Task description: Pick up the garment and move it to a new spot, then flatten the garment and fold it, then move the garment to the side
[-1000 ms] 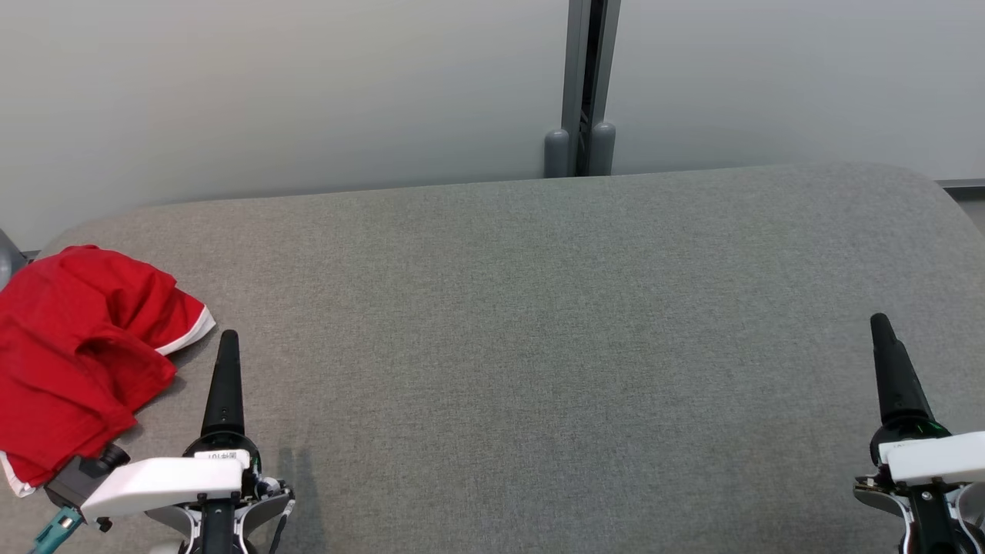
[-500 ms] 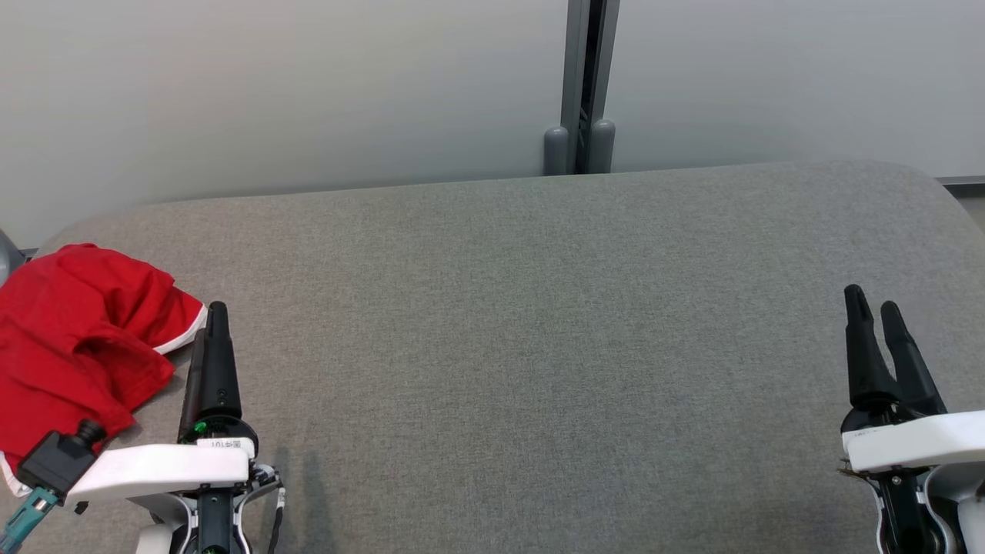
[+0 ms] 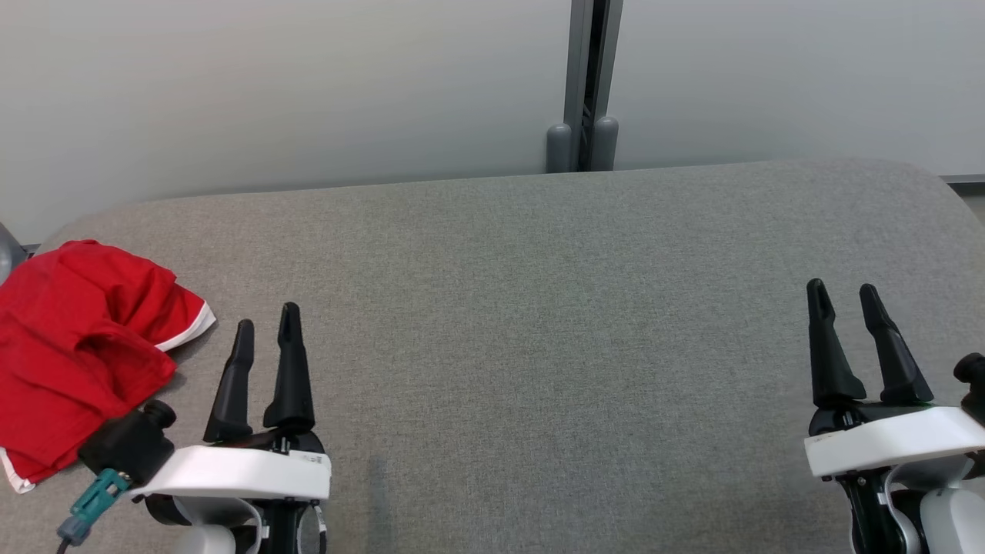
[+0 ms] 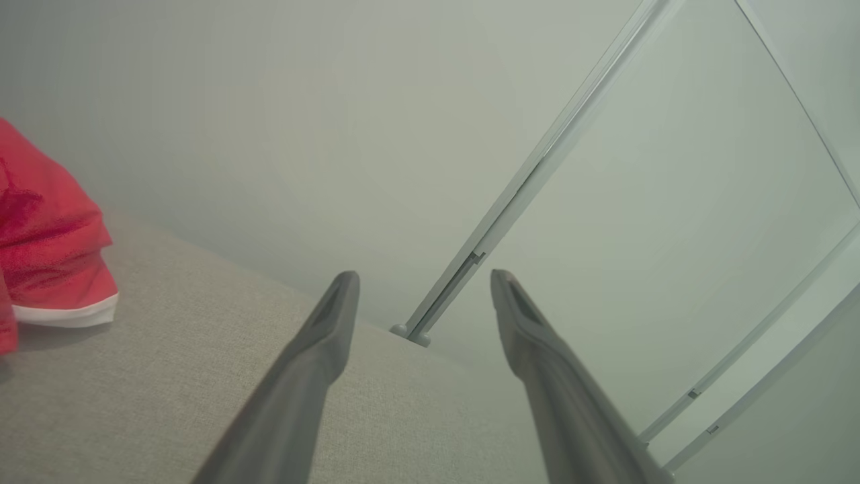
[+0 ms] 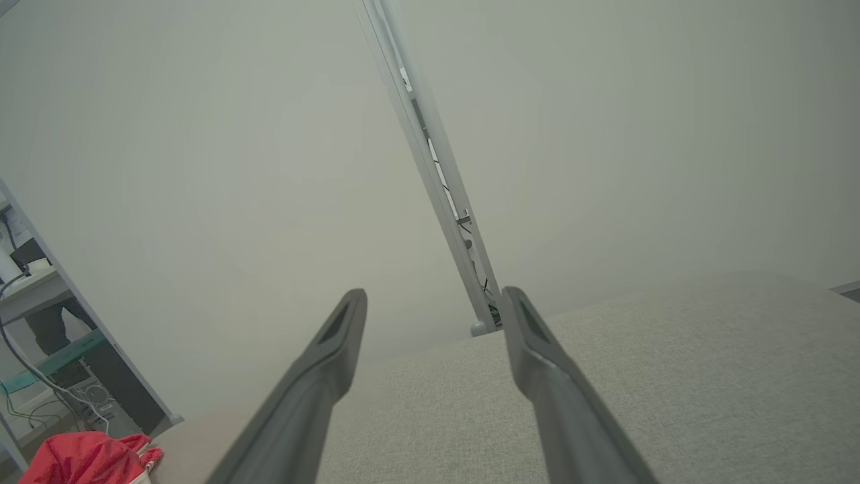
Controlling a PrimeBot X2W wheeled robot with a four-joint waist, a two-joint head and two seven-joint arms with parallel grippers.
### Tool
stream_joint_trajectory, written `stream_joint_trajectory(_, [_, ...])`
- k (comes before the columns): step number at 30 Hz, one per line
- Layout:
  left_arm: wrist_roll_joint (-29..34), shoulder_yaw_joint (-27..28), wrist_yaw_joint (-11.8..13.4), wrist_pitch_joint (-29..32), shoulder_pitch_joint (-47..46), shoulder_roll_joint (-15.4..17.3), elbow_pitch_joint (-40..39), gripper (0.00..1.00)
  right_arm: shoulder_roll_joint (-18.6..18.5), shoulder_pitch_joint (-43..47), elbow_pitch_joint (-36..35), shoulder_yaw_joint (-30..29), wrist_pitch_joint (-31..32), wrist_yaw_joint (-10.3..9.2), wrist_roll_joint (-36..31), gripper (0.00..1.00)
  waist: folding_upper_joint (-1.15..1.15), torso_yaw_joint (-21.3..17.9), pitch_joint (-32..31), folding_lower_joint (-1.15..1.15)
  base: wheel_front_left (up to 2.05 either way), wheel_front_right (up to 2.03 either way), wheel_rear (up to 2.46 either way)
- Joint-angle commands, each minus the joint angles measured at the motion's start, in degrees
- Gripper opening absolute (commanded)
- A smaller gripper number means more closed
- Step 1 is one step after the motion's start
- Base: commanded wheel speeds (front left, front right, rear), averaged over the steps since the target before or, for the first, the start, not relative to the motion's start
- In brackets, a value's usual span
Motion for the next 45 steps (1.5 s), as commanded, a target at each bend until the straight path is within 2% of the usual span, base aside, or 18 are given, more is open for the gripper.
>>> stream_joint_trajectory(1, [2.36, -0.5, 0.54, -0.29, -0.22, 0.25, -1.07, 1.0, -0.32, -1.17, -0.2, 0.5, -0.6, 0.01, -1.72, 1.0, 0.0, 0.01, 0.03, 0.0, 0.0, 0.0, 0.0])
stream_joint_trajectory(6, [10.77, -3.59, 2.06, -0.83, 0.4, 0.27, -0.63, 1.0, -0.48, -1.36, 0.53, 1.94, -1.57, 0.01, -5.59, 1.0, 0.0, -0.01, 0.15, 0.0, 0.0, 0.0, 0.0])
stream_joint_trajectory(14, [23.98, -7.65, 6.26, -1.81, 0.63, 0.35, 0.1, 1.0, -0.36, -1.14, 1.76, 3.55, -3.09, 0.01, -11.27, 1.0, 0.0, -0.07, 0.41, 0.0, 0.0, 0.0, 0.0])
stream_joint_trajectory(30, [33.2, -11.51, 11.89, -3.22, 1.51, 1.58, 2.23, 1.0, -0.1, -1.75, 5.57, 6.91, -5.54, 0.02, -18.39, 1.0, 0.0, 0.12, 0.2, 0.0, 0.0, 0.0, 0.0])
stream_joint_trajectory(34, [33.67, -11.78, 11.96, -3.58, 2.0, 1.53, 2.28, 1.0, 0.17, -1.38, 6.45, 6.5, -6.12, 0.01, -19.03, 1.0, 0.0, 0.24, 0.18, 0.0, 0.0, 0.0, 0.0])
stream_joint_trajectory(38, [32.41, -11.02, 10.76, -3.84, 2.84, 1.15, 3.32, 1.0, 0.58, -0.54, 7.89, 4.71, -6.64, 0.0, -16.79, 1.0, 0.0, 0.25, 0.12, 0.0, 0.0, 0.0, 0.0])
stream_joint_trajectory(45, [33.11, -9.82, 8.95, -4.27, 3.34, 0.61, 4.93, 1.0, 0.76, -0.29, 10.08, 4.79, -7.51, 0.01, -18.44, 1.0, 0.0, 0.2, 0.09, 0.0, 0.0, 0.0, 0.0])
